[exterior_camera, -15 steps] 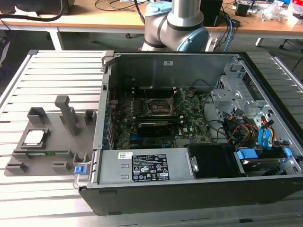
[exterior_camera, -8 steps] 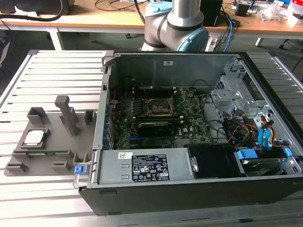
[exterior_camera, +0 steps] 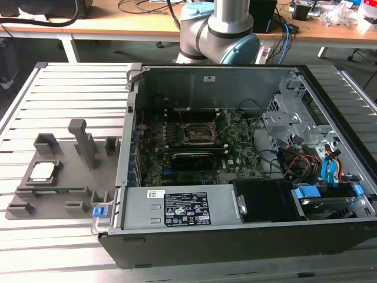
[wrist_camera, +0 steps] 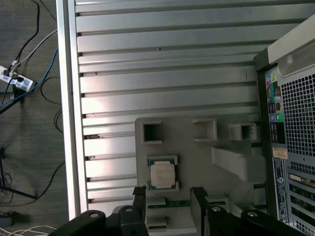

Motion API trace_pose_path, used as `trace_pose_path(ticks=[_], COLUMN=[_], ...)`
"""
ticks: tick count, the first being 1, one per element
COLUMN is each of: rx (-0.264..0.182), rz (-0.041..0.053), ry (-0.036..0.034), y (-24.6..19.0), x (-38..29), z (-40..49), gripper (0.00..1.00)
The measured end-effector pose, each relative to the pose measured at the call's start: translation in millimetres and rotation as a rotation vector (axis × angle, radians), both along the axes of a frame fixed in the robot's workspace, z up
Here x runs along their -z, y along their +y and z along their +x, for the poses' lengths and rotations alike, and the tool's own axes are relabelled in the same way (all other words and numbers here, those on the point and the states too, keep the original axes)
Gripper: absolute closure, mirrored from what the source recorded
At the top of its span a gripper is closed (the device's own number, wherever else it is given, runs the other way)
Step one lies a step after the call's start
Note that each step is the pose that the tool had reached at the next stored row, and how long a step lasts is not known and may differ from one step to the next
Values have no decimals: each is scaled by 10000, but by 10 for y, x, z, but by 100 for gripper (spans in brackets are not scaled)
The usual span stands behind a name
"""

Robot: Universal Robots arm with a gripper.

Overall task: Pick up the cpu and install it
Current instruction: 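Pick up the cpu and move it towards the insertion slot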

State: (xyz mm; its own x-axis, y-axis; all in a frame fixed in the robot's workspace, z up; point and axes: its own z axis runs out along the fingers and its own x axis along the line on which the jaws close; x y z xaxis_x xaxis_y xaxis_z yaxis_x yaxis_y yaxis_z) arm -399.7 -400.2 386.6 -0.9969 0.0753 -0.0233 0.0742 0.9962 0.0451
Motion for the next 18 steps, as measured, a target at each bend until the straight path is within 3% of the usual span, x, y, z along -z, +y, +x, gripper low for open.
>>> trace_pose_path(ticks=[2, 6, 7, 9, 18], rx=[1, -2, -1, 0, 0], rz=[0, -36, -62, -232, -240], ry=[0, -1, 0, -1, 0], y=[0, -2, -2, -2, -1], x=[0, 1, 1, 14, 104], z=[0, 0, 0, 0, 0], gripper=[40, 40, 40, 40, 40])
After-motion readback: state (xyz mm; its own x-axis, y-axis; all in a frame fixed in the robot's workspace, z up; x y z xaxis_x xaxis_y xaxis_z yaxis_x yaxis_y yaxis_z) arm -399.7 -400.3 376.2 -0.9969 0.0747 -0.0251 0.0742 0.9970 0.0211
